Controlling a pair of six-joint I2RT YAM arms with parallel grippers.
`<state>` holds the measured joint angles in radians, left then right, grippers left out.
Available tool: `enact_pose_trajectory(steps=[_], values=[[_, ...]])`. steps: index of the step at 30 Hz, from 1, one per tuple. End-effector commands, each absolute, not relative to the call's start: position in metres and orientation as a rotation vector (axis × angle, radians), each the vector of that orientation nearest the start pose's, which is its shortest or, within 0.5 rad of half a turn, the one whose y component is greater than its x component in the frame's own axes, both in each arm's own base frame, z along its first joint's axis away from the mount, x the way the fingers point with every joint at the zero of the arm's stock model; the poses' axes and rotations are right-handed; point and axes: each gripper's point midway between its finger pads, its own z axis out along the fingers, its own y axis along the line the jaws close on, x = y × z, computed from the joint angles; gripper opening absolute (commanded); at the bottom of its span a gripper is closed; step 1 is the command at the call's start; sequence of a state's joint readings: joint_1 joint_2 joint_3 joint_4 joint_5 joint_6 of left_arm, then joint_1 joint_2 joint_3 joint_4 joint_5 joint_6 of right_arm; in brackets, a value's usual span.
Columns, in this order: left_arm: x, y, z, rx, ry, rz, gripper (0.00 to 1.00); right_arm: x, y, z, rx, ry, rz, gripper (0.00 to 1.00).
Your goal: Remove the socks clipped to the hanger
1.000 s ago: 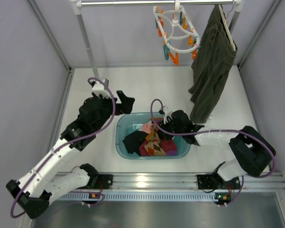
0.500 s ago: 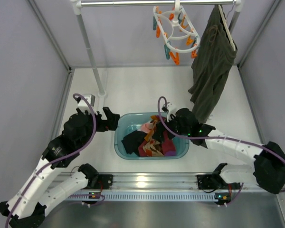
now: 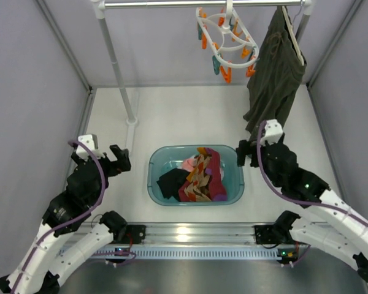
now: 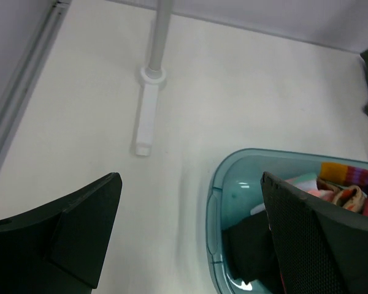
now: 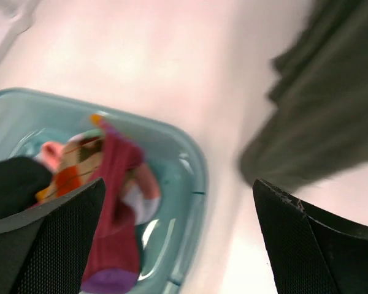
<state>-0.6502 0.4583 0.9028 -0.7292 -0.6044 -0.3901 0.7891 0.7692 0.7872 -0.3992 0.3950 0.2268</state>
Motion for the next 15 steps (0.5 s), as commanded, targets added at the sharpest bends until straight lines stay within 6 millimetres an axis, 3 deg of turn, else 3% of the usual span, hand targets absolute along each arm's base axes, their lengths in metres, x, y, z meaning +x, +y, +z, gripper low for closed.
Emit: enact_pose_trajectory(steps=[1,2,5,8,15], values=[[0.2,-0.012,0.285,-0.291,1.751,-0.037,0.99,0.239,0.081,0.273,-0.066,1.815,-0.032,0.99],[0.199,-0.008,0.286,-0.315,1.74,-0.04,0.99,0.232,0.067,0.277,-0.05,1.812,-0.064,0.99],[0.199,-0.003,0.286,-0.339,1.733,-0.035,0.99,0.218,0.051,0.297,0.008,1.783,-0.037,0.99],[0.2,-0.004,0.285,-0.331,1.738,-0.049,0.99,0.203,0.036,0.304,0.036,1.779,-0.016,0.99],[0.209,-0.005,0.282,-0.309,1.757,-0.061,0.99,0.19,0.022,0.308,0.04,1.744,0.001,0.99]])
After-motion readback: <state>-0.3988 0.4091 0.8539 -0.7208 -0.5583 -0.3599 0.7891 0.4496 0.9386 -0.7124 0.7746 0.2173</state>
